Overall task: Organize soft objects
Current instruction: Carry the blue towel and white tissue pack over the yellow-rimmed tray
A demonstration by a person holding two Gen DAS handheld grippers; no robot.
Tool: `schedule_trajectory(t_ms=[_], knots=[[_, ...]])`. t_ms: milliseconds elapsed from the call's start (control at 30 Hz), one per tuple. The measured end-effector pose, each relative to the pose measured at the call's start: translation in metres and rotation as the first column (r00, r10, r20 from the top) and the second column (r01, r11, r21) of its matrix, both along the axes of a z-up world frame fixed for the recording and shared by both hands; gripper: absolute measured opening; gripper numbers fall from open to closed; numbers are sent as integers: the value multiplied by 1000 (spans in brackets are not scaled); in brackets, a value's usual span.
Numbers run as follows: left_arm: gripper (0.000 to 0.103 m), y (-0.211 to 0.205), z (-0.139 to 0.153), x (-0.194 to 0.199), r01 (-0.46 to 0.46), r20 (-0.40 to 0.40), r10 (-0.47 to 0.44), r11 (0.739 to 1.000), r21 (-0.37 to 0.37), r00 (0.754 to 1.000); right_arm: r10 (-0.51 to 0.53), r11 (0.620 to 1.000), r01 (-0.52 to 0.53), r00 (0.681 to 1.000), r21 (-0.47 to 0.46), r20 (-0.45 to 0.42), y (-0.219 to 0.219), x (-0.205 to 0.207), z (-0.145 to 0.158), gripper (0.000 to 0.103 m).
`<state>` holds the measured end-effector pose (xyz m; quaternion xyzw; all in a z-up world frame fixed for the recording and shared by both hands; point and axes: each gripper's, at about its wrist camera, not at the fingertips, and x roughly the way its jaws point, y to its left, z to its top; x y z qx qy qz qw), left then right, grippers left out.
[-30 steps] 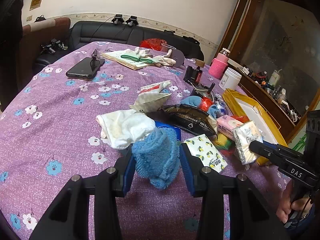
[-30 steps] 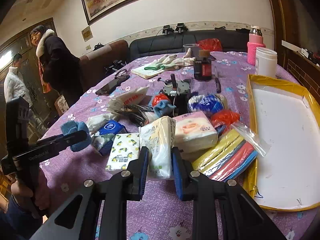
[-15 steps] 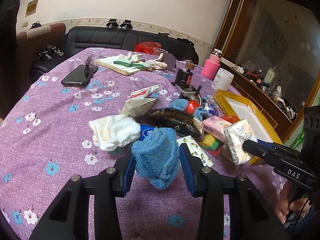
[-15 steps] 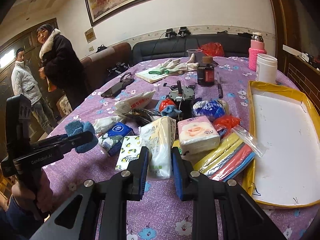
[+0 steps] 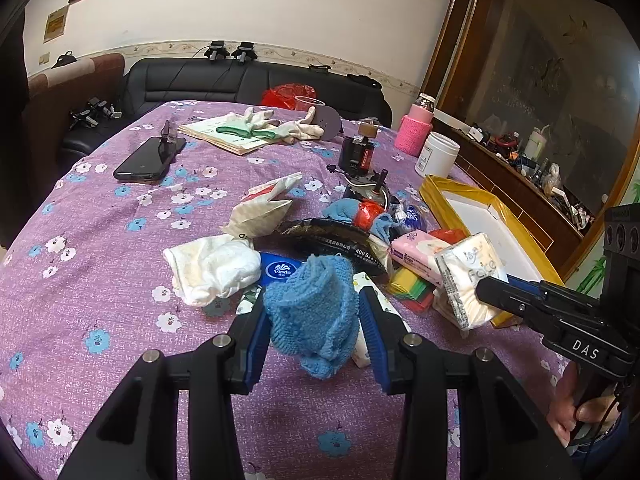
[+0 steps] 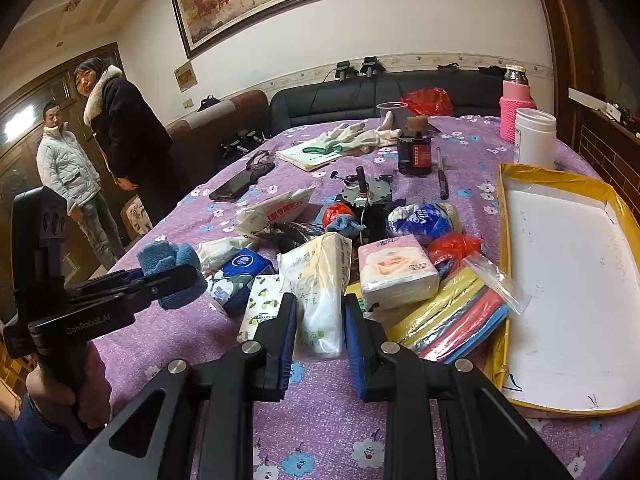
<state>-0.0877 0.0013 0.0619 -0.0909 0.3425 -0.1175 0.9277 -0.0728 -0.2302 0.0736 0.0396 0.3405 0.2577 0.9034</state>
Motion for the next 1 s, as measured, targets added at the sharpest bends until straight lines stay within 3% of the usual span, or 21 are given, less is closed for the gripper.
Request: schedule_trajectory(t_ms=[333,500,833,1000], knots=[[40,-13,3,1,25,-5,-24,997,71,1000,30,999,-30,1000,-24,7,-3,0,8,25],[40,-11,2,5,7,-9,-7,1000,31,1000,45,998,-45,999,-46,1,-3,2,8,25],[40,-37,12,19,49,-10,-49,997,56,999,29,998,-28,999,59,-13,-25,15,12,25],[40,-56,23,27,80,4,-81,996,47,997,0,998,-2,1000,68,28,-40,18,28,25]])
